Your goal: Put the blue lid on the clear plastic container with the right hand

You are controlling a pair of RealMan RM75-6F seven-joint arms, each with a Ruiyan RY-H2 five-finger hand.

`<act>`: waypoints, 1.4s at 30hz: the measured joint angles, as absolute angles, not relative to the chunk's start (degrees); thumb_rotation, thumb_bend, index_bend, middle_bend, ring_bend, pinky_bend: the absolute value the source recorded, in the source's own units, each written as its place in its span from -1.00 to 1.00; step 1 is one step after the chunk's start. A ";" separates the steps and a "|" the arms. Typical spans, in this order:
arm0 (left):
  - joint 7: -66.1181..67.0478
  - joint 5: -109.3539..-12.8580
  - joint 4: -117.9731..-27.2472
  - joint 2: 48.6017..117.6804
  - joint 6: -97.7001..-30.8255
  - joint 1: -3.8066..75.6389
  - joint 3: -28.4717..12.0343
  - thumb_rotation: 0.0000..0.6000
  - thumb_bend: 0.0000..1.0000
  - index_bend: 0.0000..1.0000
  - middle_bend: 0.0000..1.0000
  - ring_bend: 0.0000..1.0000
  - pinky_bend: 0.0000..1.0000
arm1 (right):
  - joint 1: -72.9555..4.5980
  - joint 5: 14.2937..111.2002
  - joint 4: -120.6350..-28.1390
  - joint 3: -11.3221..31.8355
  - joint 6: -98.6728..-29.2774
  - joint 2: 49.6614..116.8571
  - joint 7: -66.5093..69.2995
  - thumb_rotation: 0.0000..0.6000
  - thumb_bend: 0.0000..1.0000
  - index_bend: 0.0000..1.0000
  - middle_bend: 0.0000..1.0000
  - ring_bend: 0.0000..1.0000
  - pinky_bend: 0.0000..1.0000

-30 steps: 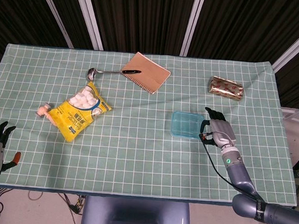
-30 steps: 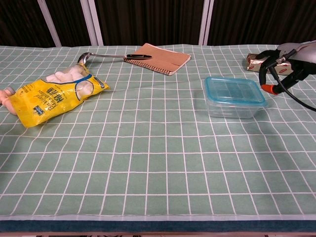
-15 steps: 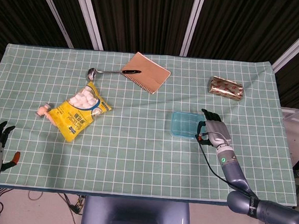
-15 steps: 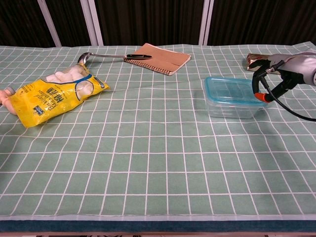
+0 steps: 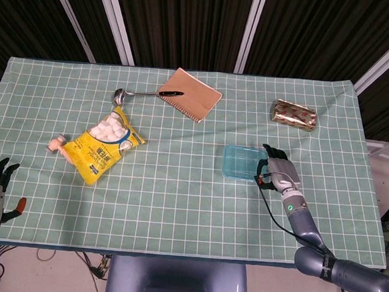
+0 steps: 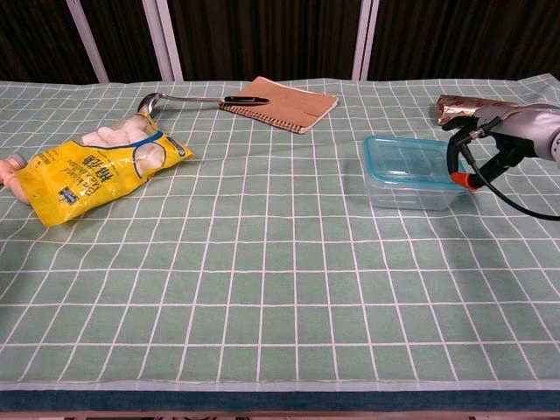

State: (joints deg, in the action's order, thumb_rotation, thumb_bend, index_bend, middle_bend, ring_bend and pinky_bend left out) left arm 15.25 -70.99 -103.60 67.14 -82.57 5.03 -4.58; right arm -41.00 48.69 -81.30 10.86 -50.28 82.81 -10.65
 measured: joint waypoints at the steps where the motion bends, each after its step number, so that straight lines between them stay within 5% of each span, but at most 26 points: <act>1: 15.27 -70.99 -103.60 67.11 -82.53 5.04 -4.56 1.00 -0.28 -0.73 -1.00 -1.00 -1.00 | -40.95 48.84 -81.20 10.89 -50.25 82.90 -10.49 1.00 0.00 0.30 -1.00 -1.00 -1.00; 42: 15.01 -70.20 -104.15 66.71 -82.08 5.19 -4.64 1.00 -0.28 -0.73 -1.00 -1.00 -1.00 | -44.12 49.09 -82.90 15.33 -50.03 83.69 -13.30 1.00 -0.01 0.32 -1.00 -1.00 -1.00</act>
